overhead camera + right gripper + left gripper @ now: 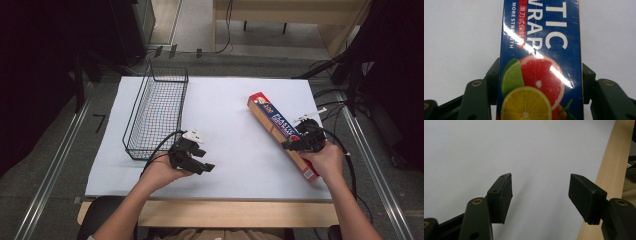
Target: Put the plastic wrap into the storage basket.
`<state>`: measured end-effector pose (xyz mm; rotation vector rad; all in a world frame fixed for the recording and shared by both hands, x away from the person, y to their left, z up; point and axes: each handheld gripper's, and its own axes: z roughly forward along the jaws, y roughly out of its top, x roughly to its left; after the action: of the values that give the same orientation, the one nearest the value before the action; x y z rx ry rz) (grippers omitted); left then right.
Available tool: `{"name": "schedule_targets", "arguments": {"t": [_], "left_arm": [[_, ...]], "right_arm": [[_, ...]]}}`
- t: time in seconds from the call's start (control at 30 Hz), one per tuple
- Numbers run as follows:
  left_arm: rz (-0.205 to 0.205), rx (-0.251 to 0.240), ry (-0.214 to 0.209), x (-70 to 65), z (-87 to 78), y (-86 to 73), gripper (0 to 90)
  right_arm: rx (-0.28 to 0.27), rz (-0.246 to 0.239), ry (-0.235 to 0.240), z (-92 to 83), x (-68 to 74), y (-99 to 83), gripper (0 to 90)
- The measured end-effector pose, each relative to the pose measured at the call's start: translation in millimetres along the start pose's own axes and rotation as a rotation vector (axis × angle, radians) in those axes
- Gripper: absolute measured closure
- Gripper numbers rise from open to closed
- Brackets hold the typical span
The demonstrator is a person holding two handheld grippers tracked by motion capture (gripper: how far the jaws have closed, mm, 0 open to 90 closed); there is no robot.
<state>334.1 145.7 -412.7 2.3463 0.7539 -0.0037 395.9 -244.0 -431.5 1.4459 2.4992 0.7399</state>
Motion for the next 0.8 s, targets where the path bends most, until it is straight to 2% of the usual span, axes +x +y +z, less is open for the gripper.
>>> {"name": "schedule_targets", "arguments": {"t": [0.17,0.43,0.53,0.63,0.7,0.8], "left_arm": [[0.01,0.011,0.009,0.4,-0.2,-0.7,36.5],[0.008,0.005,0.009,2.1,-4.8,-1.9,36.3],[0.016,0.004,0.009,2.0,-5.7,-1.8,36.3],[0.024,-0.001,0.01,1.7,-6.6,-1.8,36.2],[0.024,0.0,0.01,1.9,-7.4,-1.7,36.2],[0.017,-0.009,-0.014,0.5,-10.4,-0.6,36.2]], "right_arm": [[-0.003,-0.018,0.015,-3.6,0.7,-1.1,41.7],[0.019,-0.131,0.074,-3.3,13.2,0.6,41.7],[0.02,-0.162,0.106,-3.8,19.9,2.5,41.7],[0.014,-0.216,0.131,-4.4,27.1,4.4,41.6],[0.005,-0.248,0.133,-4.5,32.7,4.2,41.6],[0.004,-0.273,0.148,-5.0,37.7,4.9,41.6]]}}
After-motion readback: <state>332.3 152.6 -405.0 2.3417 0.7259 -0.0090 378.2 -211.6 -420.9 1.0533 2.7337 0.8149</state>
